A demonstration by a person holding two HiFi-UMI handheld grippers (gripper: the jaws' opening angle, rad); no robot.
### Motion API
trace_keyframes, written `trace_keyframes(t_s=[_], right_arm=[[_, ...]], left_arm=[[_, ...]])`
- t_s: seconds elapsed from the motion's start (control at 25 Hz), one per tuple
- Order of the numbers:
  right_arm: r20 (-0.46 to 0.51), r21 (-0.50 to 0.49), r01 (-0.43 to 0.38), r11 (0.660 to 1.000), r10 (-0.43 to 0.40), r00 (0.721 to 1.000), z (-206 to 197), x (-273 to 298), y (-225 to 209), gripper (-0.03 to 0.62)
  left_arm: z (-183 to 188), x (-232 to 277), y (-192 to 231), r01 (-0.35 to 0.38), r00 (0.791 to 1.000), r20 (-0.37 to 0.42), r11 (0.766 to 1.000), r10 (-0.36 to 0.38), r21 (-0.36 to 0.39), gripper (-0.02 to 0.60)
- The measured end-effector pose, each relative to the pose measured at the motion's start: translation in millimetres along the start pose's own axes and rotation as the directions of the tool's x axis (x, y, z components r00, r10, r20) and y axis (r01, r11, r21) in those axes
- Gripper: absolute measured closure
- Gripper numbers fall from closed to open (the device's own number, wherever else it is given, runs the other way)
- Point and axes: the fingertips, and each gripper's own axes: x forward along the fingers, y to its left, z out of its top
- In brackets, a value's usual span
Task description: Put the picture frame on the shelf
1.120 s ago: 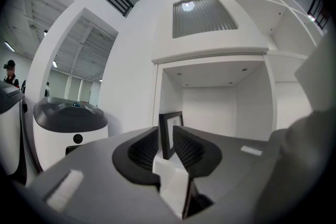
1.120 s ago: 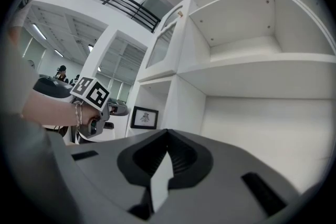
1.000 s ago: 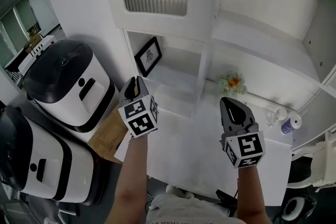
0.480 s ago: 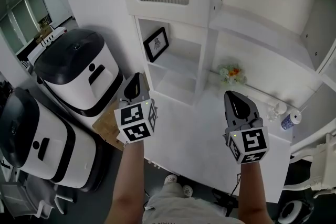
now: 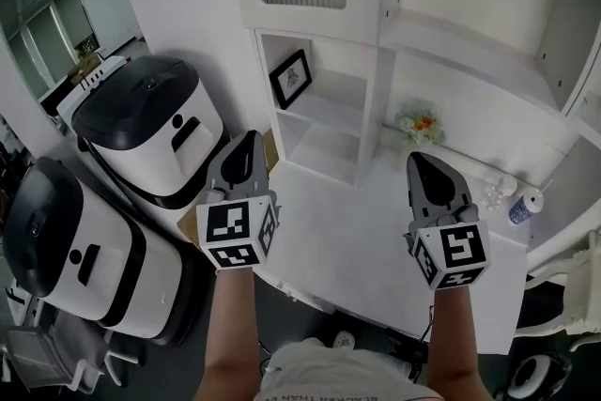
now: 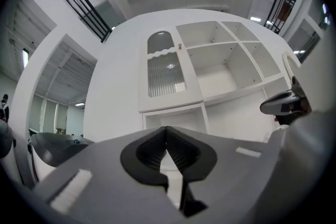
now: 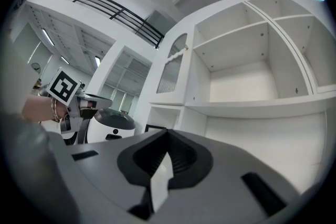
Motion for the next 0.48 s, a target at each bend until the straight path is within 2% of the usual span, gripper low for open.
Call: trace_keyframes(t_s=[0.28,0.48], right_arm=[[0.03,-0.012,0.035,0.999,-0.035,0.999,27.6,-3.0,16.4,0.588],[0.048,-0.023,0.057,0.998,-0.056,0.997,43.0,-12.6,29.1,0.588]], left_arm=[[21.0,-27.6,6.7,0.102,0.993,0.057,0.995,-0.103,0.019,0.572],[32.6,-57.3,16.3,0.124,0.986,0.108,0.992,-0.127,0.033,0.571]])
